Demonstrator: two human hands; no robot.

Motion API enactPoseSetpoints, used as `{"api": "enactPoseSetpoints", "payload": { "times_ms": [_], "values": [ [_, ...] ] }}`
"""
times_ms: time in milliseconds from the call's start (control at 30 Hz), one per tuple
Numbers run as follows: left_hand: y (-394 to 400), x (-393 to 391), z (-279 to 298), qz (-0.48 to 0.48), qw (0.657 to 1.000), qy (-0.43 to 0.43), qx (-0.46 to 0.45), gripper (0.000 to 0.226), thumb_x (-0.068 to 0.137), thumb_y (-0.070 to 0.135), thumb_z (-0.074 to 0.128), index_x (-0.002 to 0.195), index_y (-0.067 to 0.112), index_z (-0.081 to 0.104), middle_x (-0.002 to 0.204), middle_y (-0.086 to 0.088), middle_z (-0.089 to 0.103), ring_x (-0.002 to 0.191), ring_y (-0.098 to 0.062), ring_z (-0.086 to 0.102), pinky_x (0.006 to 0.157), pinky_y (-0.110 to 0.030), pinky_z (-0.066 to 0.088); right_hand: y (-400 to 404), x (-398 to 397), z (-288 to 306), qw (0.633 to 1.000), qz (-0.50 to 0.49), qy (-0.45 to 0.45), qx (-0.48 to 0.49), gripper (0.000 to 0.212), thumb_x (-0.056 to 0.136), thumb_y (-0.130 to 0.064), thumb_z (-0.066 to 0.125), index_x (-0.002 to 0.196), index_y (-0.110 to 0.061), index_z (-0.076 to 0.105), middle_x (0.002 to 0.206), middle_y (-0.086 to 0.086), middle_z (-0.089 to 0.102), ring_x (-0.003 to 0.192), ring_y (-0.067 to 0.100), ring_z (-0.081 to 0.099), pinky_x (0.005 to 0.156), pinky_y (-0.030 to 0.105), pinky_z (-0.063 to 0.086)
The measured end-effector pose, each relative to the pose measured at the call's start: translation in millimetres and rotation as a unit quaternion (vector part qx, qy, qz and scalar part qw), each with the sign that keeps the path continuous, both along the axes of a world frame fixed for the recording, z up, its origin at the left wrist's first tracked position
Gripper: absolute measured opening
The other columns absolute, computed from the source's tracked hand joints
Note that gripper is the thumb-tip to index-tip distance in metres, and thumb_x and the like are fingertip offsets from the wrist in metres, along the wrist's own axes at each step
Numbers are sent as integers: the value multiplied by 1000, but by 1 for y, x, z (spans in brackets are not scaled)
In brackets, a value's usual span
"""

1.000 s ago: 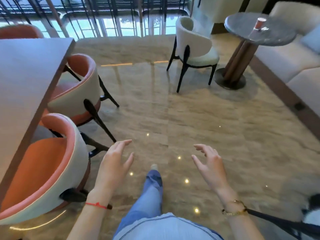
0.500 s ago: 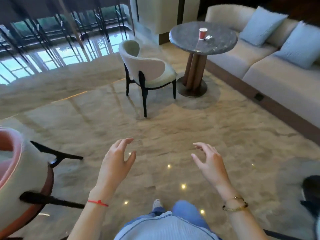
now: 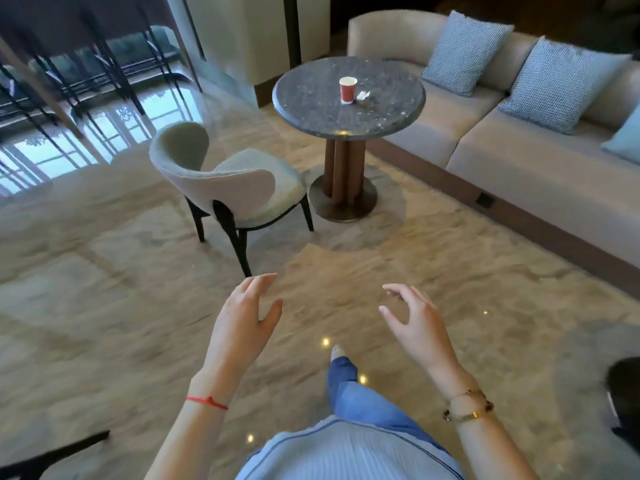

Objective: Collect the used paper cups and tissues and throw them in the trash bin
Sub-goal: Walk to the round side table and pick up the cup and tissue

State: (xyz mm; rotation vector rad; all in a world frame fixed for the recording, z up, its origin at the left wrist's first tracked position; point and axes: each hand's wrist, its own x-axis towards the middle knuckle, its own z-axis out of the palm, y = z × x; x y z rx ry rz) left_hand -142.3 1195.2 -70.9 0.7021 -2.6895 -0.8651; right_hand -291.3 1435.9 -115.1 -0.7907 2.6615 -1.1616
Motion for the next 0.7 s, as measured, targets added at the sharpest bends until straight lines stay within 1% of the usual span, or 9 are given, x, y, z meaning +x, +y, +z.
{"api": "enactPoseSetpoints", "payload": {
  "times_ms": [133, 267, 400, 533, 633, 700],
  "values": [
    [-38, -104, 11, -7, 1000, 4, -4, 42, 90, 26, 62, 131, 21, 54, 129, 4, 57, 113, -14, 57, 95, -27, 46, -38, -107, 14, 1000, 5, 15, 3, 31, 84, -20, 69, 114, -23, 61, 106, -10, 61, 104, 14, 55, 91, 29, 46],
    [-77, -190, 19, 2, 1000, 18, 4, 43, 88, 23, 65, 130, 20, 55, 127, 4, 58, 113, -14, 57, 95, -29, 46, -77, -203, 27, 999, 14, 26, 17, 32, 86, -24, 67, 117, -25, 60, 109, -11, 60, 106, 11, 53, 89, 23, 43],
    [-111, -263, 17, 10, 1000, 14, 7, 44, 87, 22, 66, 129, 20, 56, 126, 5, 59, 117, -16, 55, 96, -30, 45, -113, -278, 31, 999, 10, 29, 21, 31, 86, -23, 67, 116, -25, 60, 109, -10, 60, 105, 9, 53, 88, 19, 40],
    [-146, -342, 6, -6, 1000, 15, 12, 44, 88, 26, 64, 130, 23, 54, 125, 6, 59, 115, -15, 57, 96, -36, 48, -145, -348, 21, 1000, 4, 18, 22, 32, 86, -24, 67, 117, -25, 59, 110, -11, 60, 108, 8, 53, 90, 18, 40],
    [-177, -412, -3, -24, 1000, 18, 1, 42, 88, 27, 63, 130, 25, 53, 123, 9, 59, 112, -13, 56, 91, -27, 46, -173, -407, 12, 1000, -8, 11, 23, 32, 87, -25, 65, 118, -25, 59, 111, -11, 59, 108, 8, 52, 90, 20, 42],
    [-199, -460, -8, -30, 999, 16, -3, 41, 88, 26, 64, 128, 23, 55, 121, 7, 60, 110, -14, 57, 87, -24, 41, -195, -448, 11, 1000, -20, 16, 17, 32, 86, -21, 67, 117, -21, 61, 109, -8, 60, 106, 13, 53, 92, 26, 46]
  ]
}}
